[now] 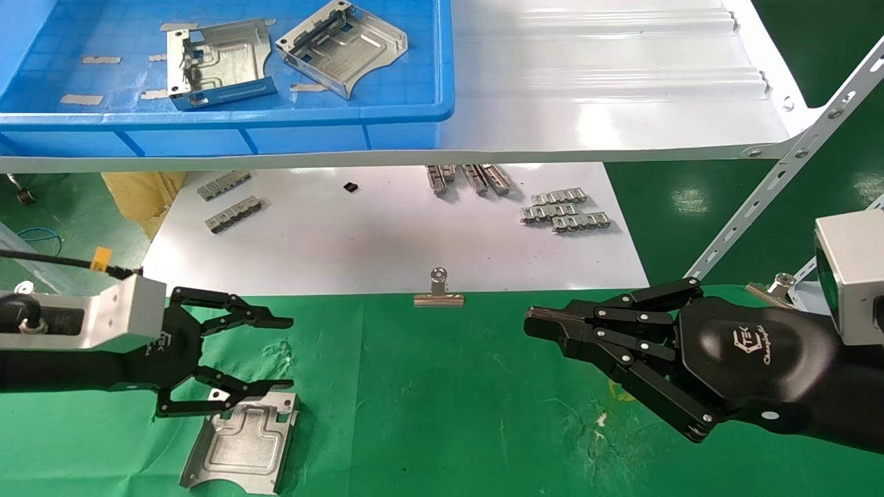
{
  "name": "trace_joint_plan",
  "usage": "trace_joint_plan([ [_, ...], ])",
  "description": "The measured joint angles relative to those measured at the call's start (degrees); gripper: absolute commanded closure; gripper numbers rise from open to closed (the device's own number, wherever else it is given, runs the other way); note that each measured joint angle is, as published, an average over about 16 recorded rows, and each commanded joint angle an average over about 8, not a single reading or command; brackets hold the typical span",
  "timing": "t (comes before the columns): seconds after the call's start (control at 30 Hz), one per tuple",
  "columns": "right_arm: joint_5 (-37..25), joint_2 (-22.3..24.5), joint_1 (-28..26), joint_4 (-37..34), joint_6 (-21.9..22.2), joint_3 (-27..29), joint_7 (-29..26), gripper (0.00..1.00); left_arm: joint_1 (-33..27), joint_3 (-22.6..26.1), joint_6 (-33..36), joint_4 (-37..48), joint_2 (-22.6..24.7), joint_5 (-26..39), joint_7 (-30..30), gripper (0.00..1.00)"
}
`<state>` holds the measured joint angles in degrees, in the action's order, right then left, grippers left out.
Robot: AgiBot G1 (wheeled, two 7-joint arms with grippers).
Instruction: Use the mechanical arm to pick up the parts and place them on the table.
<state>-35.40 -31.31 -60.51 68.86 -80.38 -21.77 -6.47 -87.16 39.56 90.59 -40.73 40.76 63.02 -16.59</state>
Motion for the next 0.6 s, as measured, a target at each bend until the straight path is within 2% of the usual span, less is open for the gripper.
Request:
trace_joint_plan([
  [0.1,0.0,0.0,0.0,0.0,0.0,0.0,0.0,0.11,0.8,-0.5,0.5,-1.9,-0.6,-2.7,3.4,0.00],
  [0.13,0.0,0.0,0.0,0.0,0.0,0.0,0.0,0.02,1.2,-0.7,0.6,-2.5,-0.8,-3.5,4.4,0.00],
  [0.3,0.0,0.0,0.0,0.0,0.0,0.0,0.0,0.00,3.0,-1.9,0.6,-5.3,-1.4,-6.5,8.1,0.00],
  [0.6,0.0,0.0,0.0,0.0,0.0,0.0,0.0,0.00,6.5,-5.4,-0.2,-9.4,-1.9,-8.5,11.1,0.00],
])
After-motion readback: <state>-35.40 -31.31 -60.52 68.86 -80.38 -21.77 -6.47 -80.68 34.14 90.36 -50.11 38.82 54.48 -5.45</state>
